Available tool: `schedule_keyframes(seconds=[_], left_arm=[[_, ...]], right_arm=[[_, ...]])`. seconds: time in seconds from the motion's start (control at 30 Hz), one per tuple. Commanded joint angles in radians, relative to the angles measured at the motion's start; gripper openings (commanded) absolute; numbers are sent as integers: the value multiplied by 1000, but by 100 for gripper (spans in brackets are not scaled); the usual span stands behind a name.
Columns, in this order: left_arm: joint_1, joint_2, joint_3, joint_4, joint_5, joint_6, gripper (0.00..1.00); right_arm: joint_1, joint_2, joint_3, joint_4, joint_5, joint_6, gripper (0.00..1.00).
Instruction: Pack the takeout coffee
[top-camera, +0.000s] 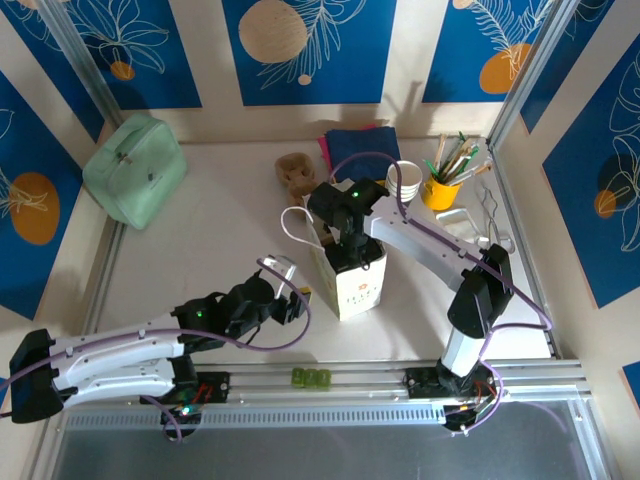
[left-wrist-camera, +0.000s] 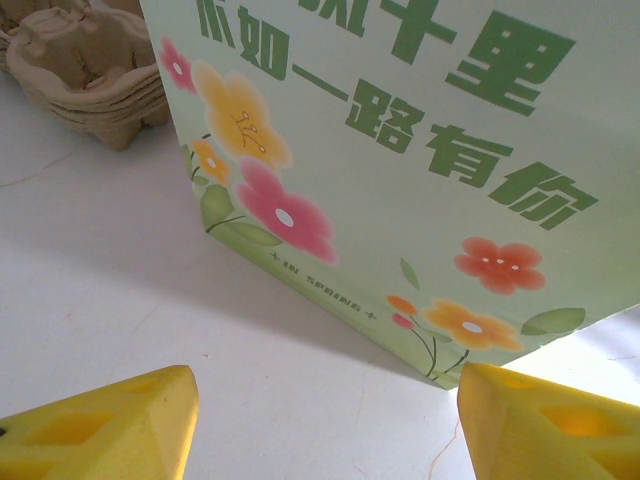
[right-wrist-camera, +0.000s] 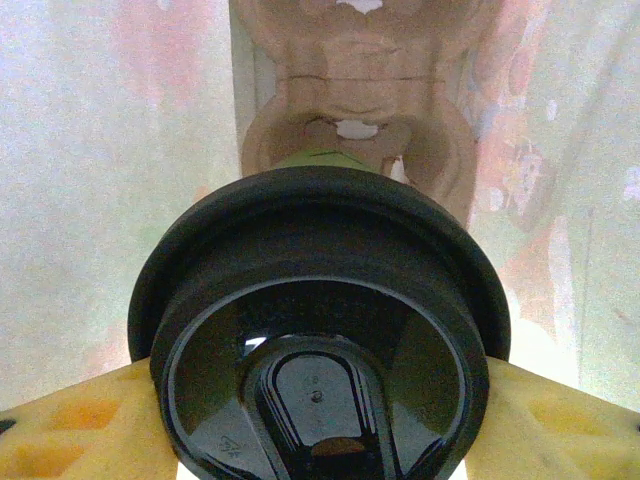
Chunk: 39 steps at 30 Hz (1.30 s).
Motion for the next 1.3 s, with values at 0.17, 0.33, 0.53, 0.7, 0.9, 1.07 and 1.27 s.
schedule_keyframes(seconds=[0.17, 0.33, 0.53, 0.7, 0.9, 1.07, 1.27], left_arm=[[-1, 9, 28, -5, -17, 2, 70], [-1, 24, 38, -8, -16, 5, 70], [-1, 26, 41, -11, -17, 5, 70], [-1, 18, 37, -12, -26, 4, 70], [-1, 13, 48, -17, -43, 16, 70], [-1, 6, 52, -17, -54, 22, 70], [-1, 4, 46, -17, -62, 23, 70]], right_arm=[[6, -40, -48, 16, -18, 55, 59], [5, -42, -50, 22, -17, 56, 59], [6, -35, -53, 24, -13, 55, 59], [5, -33, -54, 23, -12, 55, 59], [5, -39, -54, 26, -13, 56, 59], [3, -42, -47, 20, -12, 56, 59], [-1, -44, -49, 20, -9, 56, 59]])
